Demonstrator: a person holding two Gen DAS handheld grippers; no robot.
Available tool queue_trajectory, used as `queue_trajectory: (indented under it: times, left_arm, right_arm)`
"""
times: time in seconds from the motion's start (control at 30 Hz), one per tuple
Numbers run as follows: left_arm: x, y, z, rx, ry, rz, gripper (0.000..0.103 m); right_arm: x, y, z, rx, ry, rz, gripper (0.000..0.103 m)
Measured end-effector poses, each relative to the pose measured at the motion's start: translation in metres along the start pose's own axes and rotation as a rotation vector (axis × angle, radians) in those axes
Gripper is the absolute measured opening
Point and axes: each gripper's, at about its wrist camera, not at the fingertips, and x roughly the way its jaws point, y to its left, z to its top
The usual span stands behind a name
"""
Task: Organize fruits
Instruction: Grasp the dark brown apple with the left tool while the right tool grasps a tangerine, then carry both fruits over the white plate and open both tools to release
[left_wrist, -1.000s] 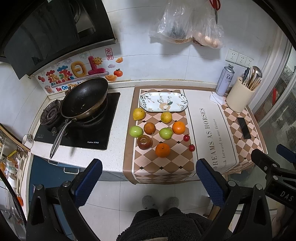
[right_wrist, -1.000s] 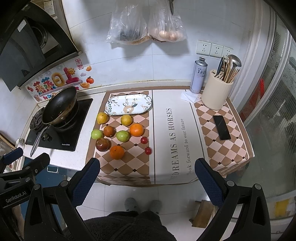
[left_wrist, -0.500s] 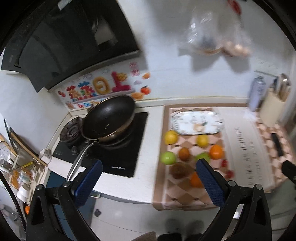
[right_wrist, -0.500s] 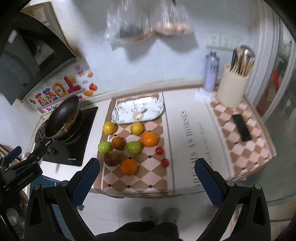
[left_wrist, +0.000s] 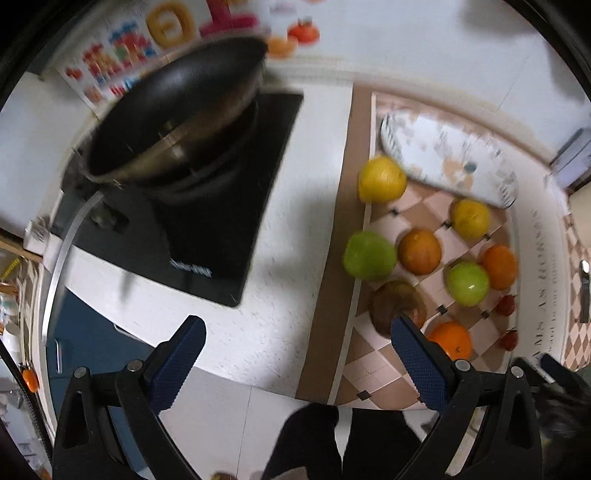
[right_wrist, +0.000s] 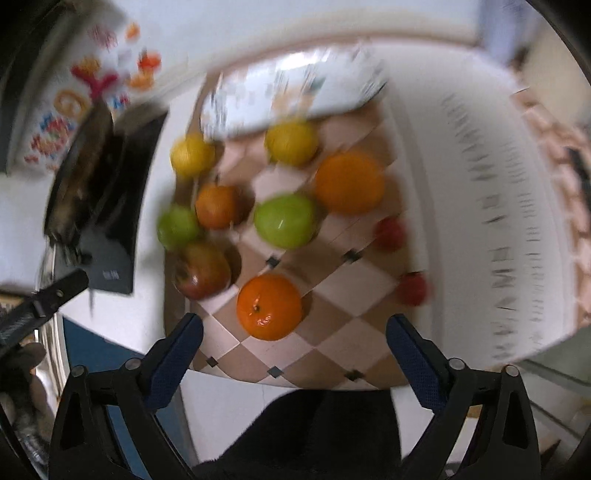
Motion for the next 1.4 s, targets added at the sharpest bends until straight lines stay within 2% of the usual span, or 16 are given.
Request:
queue_trajectory:
  times: [0.1,0.17,0.2,0.23,0.33,0.47,0.63,0.67,0.7,0.77,0.8,1.03,1.1,1.2,1.4]
  left_arm:
    - [0.028,-0.006,0.002,-0.022,0.102,-0.009,0.097]
    - [0.041,-0.008,0.004,-0.046,0.154,-0.042,0.097]
    - [0.047,-0.011,0.006,-0.057,0.178,-0.060,0.097]
    - [0.052,-0.015,0.007,-0.061,0.194,-0.076,0.097]
    - [0.062,-0.027,0.012,-0.053,0.220,-0.106,0.097]
    - [0.074,-0.058,0.016,-0.010,0.259,-0.167,0.097]
    - [0.100,-0.094,0.014,0.080,0.309,-0.173,0.097]
    - [0.103,-0.099,0.014,0.097,0.311,-0.171,0.094]
    - [0.108,-0.105,0.013,0.116,0.314,-0.173,0.082]
    - [0.115,-0.110,0.011,0.139,0.314,-0.142,0.068]
    - [0.117,-0.111,0.012,0.146,0.308,-0.134,0.065]
    - [0.119,-0.111,0.008,0.163,0.270,-0.122,0.063]
    - [0.115,-0.114,0.004,0.165,0.261,-0.113,0.063]
    - [0.111,-0.118,0.000,0.164,0.245,-0.116,0.063]
    - [0.073,-0.114,0.008,0.181,0.207,-0.163,0.063]
  right_arm:
    - [0.049,0.009,0.010,-0.046,0.102,0.015,0.091]
    - [0.069,0.018,0.014,-0.076,0.143,0.015,0.084]
    - [0.078,0.022,0.015,-0.096,0.163,0.023,0.071]
    - [0.084,0.025,0.014,-0.110,0.177,0.037,0.066]
    - [0.087,0.025,0.014,-0.132,0.174,0.001,0.066]
    - [0.085,0.005,0.015,-0.097,0.181,-0.024,0.066]
    - [0.084,0.005,0.018,-0.086,0.196,-0.016,0.066]
    - [0.082,0.005,0.020,-0.085,0.202,-0.018,0.066]
    - [0.083,0.007,0.020,-0.086,0.207,-0.020,0.066]
    - [0.085,0.009,0.022,-0.081,0.210,-0.024,0.068]
    - [0.083,0.008,0.022,-0.077,0.209,-0.018,0.071]
    - [0.087,0.000,0.019,-0.068,0.223,-0.028,0.072]
    - [0.085,0.000,0.016,-0.070,0.212,-0.007,0.066]
    - [0.081,-0.004,0.013,-0.072,0.198,-0.017,0.066]
    - [0.046,-0.013,0.015,-0.050,0.136,0.035,0.065]
